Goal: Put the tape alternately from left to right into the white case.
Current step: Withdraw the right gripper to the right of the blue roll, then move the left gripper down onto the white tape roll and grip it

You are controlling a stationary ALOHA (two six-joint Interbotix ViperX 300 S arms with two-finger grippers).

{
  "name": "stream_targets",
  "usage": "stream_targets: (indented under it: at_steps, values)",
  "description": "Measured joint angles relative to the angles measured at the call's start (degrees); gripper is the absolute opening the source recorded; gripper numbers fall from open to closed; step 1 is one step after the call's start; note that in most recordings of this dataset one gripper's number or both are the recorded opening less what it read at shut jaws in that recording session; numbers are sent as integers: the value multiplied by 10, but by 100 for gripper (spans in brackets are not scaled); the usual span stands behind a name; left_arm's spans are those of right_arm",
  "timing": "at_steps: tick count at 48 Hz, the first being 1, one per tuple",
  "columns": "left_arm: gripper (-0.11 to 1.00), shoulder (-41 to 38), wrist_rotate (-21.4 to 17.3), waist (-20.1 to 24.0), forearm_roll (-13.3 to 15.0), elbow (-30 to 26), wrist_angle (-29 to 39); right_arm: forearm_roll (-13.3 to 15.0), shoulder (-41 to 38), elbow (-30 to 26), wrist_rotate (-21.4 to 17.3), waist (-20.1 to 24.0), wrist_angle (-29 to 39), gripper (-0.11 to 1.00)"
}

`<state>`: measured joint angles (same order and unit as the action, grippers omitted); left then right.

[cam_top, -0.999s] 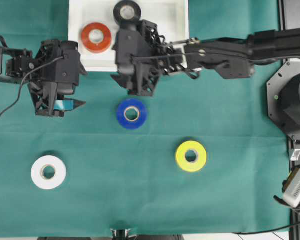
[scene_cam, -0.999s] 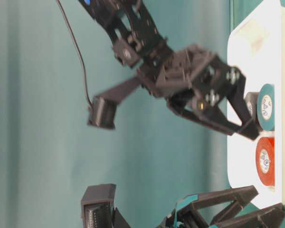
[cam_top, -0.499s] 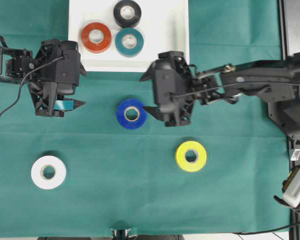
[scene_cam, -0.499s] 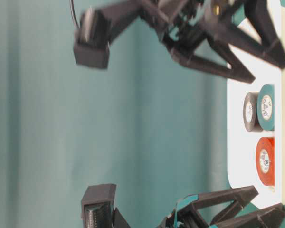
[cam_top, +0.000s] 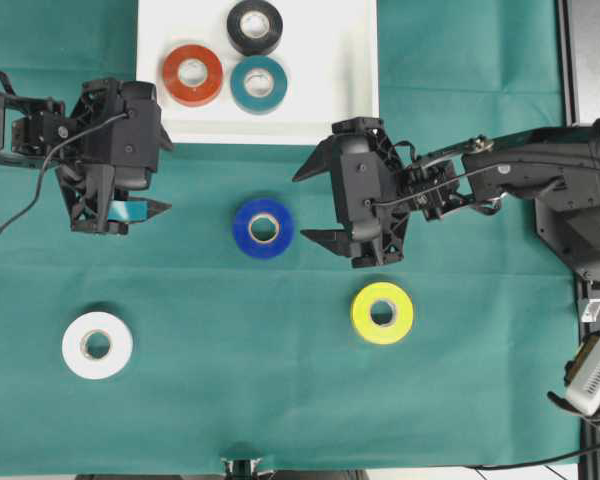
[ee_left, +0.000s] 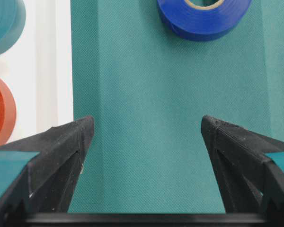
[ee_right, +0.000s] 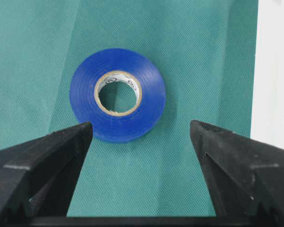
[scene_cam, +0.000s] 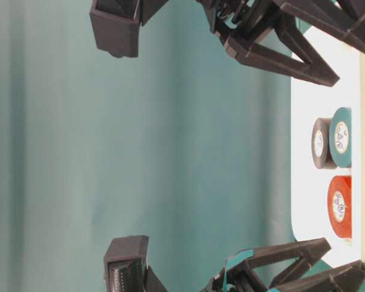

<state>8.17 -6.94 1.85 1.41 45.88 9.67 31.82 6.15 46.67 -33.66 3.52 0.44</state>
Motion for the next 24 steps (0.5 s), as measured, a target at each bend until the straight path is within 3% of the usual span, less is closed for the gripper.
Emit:
stream_targets:
  at_steps: [9,24]
  values:
    - [100,1,1,-11,0,0,0,0,-1,0,0,1,0,86]
    - [100,1,0,-67,0,0,3,0,0,0,0,0,-1,86]
